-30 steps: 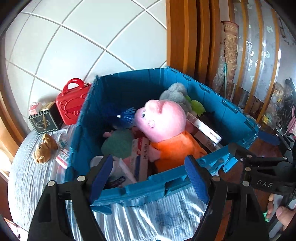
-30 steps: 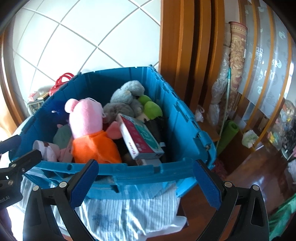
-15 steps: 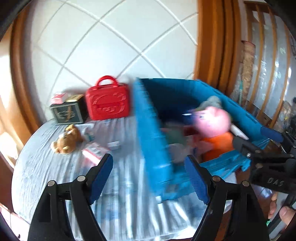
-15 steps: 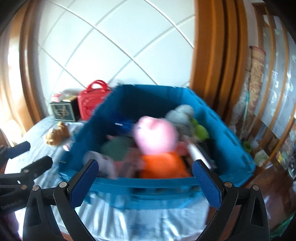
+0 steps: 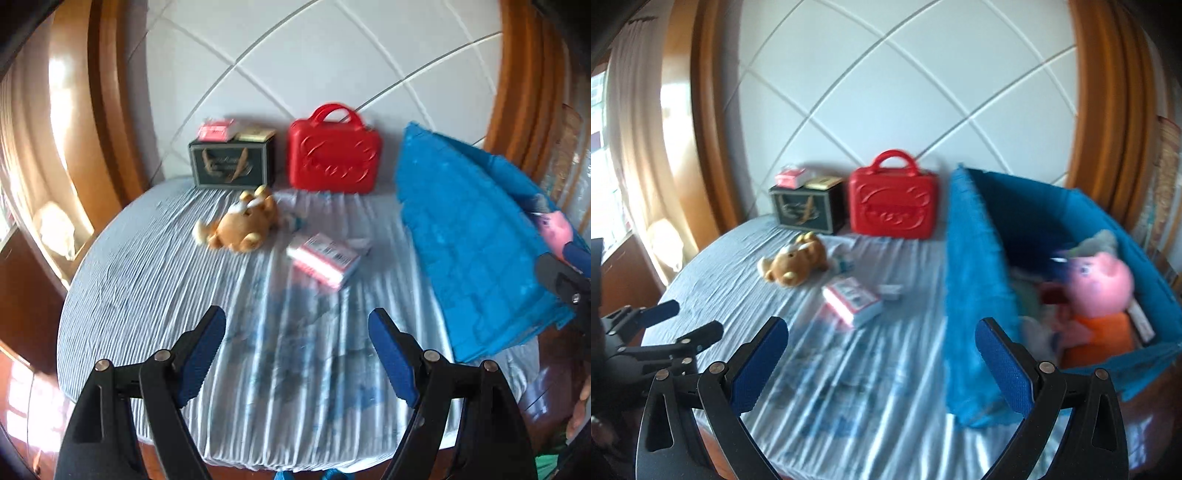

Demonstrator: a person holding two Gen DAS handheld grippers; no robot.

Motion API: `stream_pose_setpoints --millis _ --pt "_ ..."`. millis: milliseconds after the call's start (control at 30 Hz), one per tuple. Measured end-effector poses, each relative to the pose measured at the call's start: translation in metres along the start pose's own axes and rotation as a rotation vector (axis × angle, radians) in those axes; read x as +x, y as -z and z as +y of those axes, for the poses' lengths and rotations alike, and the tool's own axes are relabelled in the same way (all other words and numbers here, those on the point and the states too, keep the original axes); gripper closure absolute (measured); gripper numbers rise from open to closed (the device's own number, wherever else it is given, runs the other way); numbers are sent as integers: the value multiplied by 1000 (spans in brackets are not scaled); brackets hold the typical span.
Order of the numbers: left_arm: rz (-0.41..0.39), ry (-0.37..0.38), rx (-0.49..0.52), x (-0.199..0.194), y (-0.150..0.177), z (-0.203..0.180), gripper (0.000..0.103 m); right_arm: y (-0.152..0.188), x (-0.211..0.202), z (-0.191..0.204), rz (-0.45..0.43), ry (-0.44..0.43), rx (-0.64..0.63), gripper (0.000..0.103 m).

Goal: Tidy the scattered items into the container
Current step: 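Withdraw both open tools from the crate back over the table, then grasp the pink-and-white tissue pack with the left tool while the right tool grasps the small white box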

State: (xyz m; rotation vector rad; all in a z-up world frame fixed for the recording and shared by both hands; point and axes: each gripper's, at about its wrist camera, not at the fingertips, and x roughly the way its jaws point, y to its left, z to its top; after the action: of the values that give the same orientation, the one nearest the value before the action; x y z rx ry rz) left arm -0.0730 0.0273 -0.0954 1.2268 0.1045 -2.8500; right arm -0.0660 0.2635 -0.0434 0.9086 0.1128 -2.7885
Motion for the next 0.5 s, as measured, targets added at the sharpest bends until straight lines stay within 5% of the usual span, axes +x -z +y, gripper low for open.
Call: stream_pose_setpoints --millis 233,500 --pt "68 -58 -51 54 -1 35 23 -1 69 18 90 -49 -19 0" --pt "100 -63 -80 140 -30 21 23 -1 179 -3 205 -73 -22 0"
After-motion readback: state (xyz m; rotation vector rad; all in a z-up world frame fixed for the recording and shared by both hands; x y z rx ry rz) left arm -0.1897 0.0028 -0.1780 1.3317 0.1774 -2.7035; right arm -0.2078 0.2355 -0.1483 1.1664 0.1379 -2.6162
